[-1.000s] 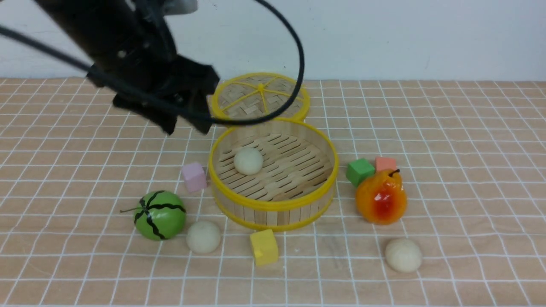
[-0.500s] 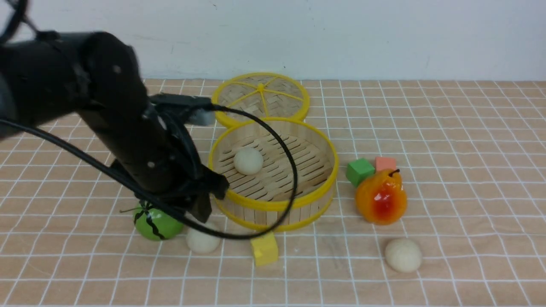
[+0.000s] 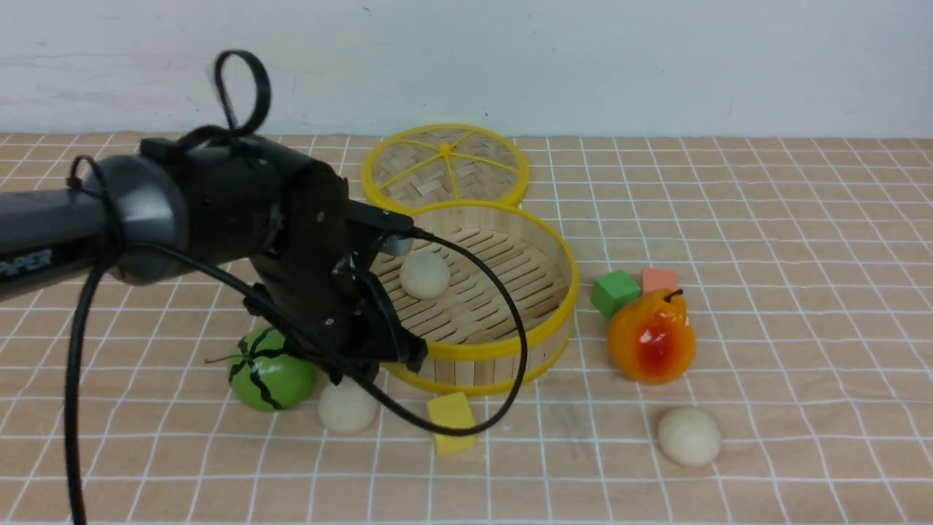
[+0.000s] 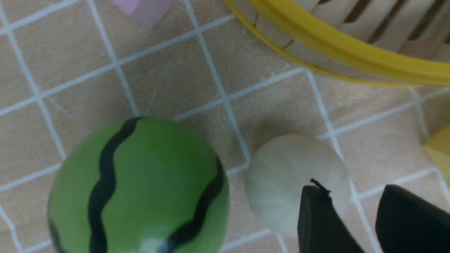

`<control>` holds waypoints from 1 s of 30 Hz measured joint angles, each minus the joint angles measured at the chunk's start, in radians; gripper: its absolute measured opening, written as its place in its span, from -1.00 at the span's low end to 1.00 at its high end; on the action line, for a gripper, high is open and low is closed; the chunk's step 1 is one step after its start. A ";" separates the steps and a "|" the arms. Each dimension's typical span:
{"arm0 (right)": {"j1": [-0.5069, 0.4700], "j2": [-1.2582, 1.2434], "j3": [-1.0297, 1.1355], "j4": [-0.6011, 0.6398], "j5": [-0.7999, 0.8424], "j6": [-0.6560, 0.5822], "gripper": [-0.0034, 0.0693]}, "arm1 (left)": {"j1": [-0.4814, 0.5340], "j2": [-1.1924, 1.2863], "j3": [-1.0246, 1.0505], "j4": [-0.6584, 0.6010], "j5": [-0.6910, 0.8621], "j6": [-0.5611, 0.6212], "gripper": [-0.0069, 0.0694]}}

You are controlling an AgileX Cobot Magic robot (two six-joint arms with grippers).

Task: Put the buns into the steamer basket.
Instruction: Use the left arm to grab a steamed stuffed bun, then use the left arm to put the steamed stuffed bun into the steamer

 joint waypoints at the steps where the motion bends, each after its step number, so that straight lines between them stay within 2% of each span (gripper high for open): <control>1: 0.000 0.000 0.000 0.000 0.000 0.000 -0.25 | 0.000 0.016 0.000 0.019 -0.005 -0.003 -0.19; 6: 0.000 0.000 0.000 0.000 0.000 0.000 -0.25 | 0.000 0.054 0.000 0.063 -0.012 -0.012 -0.19; 14: 0.000 0.000 0.000 0.000 0.000 0.000 -0.25 | 0.000 0.084 0.000 0.066 -0.031 -0.014 -0.22; 21: 0.000 0.000 0.000 0.000 0.000 0.000 -0.25 | 0.000 0.085 -0.002 0.038 -0.030 -0.014 -0.81; 30: 0.000 0.000 0.000 0.000 0.000 0.000 -0.25 | 0.000 0.049 -0.212 -0.050 0.165 0.058 -0.85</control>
